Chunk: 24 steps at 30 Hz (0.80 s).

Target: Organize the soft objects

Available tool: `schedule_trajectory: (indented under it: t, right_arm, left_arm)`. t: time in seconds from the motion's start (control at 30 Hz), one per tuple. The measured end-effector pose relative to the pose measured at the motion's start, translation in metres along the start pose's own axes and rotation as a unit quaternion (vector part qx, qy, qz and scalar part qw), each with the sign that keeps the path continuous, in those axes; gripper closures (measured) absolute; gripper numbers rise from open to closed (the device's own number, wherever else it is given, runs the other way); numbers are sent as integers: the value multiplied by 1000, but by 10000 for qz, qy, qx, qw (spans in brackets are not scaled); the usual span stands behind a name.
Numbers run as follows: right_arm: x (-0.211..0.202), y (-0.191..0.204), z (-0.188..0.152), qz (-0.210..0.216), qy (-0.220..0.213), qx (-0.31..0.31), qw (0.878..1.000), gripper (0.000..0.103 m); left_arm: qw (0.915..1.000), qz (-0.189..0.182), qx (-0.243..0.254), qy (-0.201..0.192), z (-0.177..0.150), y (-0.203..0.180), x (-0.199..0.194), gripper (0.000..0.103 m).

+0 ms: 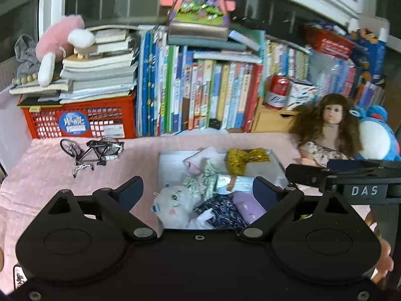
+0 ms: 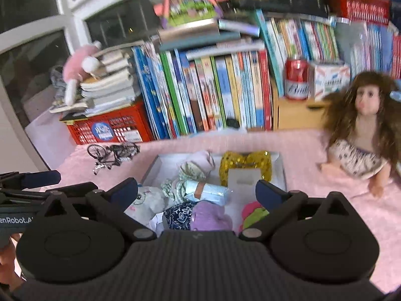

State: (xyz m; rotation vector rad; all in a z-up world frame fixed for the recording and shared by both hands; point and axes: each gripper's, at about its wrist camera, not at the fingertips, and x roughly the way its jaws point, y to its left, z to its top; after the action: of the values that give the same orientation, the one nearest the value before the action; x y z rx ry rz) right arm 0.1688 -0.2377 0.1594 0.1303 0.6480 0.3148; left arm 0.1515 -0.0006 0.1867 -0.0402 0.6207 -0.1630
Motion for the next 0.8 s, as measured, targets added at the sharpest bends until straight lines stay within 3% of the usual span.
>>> schedule_trajectory:
  t: [0.5, 0.63, 0.8]
  right_arm:
    - [-81, 13, -72, -253, -1576, -915, 9829, 0]
    - [-89, 16, -99, -295, -1735, -1142, 9778, 0]
    - [-92, 15, -124, -344, -1786, -1137, 9767, 0]
  left_arm:
    - [9974, 123, -60, -709, -88, -11, -60, 6]
    - [9956, 300, -95, -878, -116, -11, -69, 5]
    - [9959, 394, -119, -807, -142, -10, -68, 5]
